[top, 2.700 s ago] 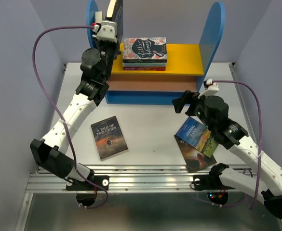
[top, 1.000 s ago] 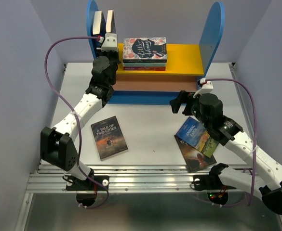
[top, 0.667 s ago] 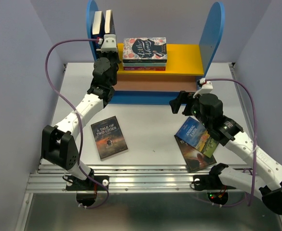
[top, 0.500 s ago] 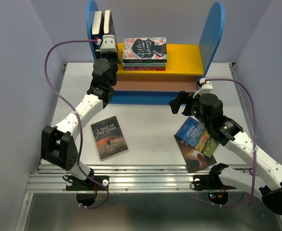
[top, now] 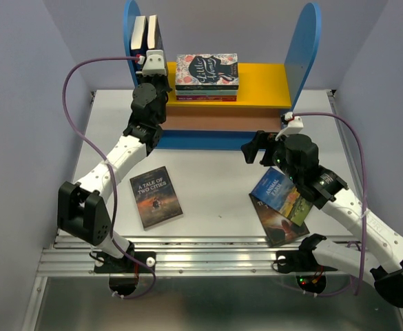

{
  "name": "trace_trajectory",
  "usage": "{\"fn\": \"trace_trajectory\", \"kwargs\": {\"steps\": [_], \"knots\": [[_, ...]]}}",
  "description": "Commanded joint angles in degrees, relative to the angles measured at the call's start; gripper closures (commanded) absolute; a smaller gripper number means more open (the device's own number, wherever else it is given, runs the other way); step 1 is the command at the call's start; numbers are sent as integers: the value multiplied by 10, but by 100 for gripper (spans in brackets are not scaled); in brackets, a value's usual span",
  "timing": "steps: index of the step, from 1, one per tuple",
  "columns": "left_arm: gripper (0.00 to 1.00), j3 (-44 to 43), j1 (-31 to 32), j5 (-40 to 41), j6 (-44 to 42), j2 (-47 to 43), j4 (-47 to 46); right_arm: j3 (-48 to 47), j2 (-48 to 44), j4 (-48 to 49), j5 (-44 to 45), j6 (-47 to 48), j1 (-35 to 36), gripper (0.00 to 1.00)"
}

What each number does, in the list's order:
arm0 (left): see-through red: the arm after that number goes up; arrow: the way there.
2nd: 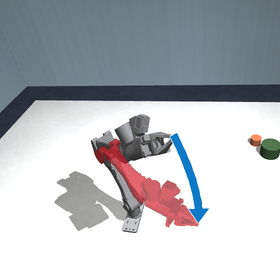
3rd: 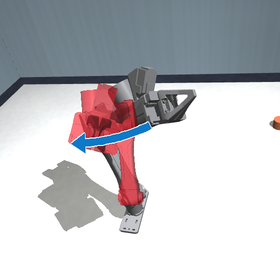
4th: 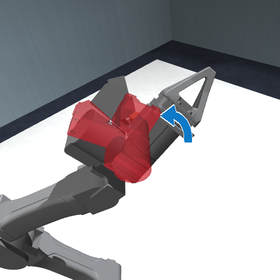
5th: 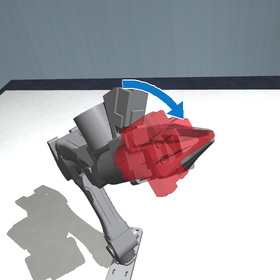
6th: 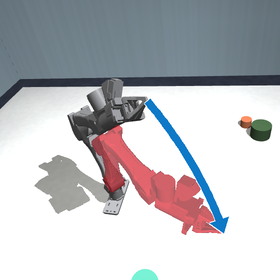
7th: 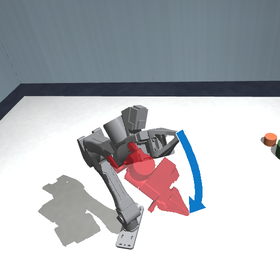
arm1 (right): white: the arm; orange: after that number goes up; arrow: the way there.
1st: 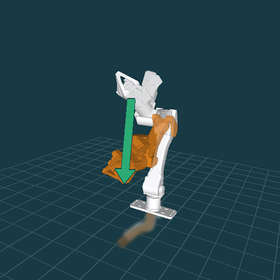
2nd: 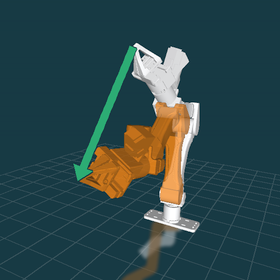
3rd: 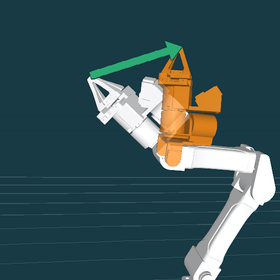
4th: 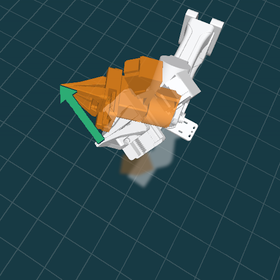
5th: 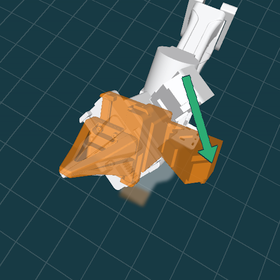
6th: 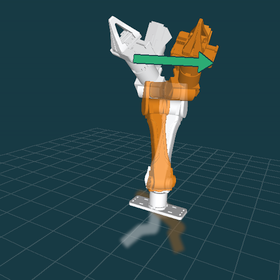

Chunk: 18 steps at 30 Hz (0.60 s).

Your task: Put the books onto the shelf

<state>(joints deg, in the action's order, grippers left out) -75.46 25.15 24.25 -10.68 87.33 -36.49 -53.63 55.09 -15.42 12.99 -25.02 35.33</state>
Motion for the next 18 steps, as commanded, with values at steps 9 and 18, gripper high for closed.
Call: {"fn": "trace_trajectory", "kwargs": {"steps": [9,18], "knots": [[79,-14,0,31,-20,-54,-22,-18,-10,13,-23,12,3,0],[61,-10,0,31,-14,-52,-17,-13,-13,11,-31,13,3,0]]}}
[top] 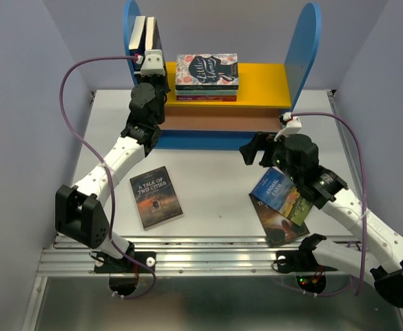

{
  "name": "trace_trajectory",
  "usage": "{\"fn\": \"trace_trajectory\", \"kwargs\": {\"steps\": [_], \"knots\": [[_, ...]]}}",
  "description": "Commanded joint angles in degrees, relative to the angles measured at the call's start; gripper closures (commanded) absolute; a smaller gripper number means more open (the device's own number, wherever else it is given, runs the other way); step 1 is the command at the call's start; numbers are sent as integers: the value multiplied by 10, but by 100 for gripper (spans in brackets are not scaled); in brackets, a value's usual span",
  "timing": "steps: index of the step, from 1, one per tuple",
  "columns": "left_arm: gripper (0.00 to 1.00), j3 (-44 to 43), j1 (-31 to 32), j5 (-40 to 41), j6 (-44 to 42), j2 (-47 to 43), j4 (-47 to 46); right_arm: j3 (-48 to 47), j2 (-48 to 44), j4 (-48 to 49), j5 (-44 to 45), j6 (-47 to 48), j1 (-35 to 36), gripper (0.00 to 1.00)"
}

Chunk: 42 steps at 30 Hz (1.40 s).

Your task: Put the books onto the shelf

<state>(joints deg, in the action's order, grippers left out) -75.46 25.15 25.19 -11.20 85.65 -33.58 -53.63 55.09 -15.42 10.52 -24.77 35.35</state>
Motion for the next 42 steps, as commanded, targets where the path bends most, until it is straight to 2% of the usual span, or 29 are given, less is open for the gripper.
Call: {"fn": "trace_trajectory", "kwargs": {"steps": [1,2,15,17,20,21,22,24,26,28,38,42], "knots": [[57,-8,0,21,-7,-36,-46,-13,-13,11,-6,10,2,0],[54,-7,0,24,-4,-36,-46,-12,-13,11,-8,11,2,0],[50,2,4,29,35,-62,-46,-10,-7,11,-14,8,2,0],[45,5,6,33,39,-70,-42,-10,-5,11,-16,8,2,0],[42,15,12,29,47,-86,-41,-10,-2,10,-18,10,2,0],[38,17,13,29,50,-89,-42,-10,-2,10,-18,9,2,0],[28,19,15,31,54,-94,-41,-10,-1,10,-19,9,2,0],[25,20,15,48,57,-97,-40,-10,-1,11,-21,10,2,0],[12,20,17,63,62,-105,-36,-10,-1,11,-23,10,2,0],[5,22,18,69,70,-117,-29,-10,-1,10,-23,10,2,0],[1,38,24,79,108,-189,16,-10,-1,10,-31,14,2,0],[1,48,25,79,169,-223,83,-10,1,-7,-28,10,2,0]]}}
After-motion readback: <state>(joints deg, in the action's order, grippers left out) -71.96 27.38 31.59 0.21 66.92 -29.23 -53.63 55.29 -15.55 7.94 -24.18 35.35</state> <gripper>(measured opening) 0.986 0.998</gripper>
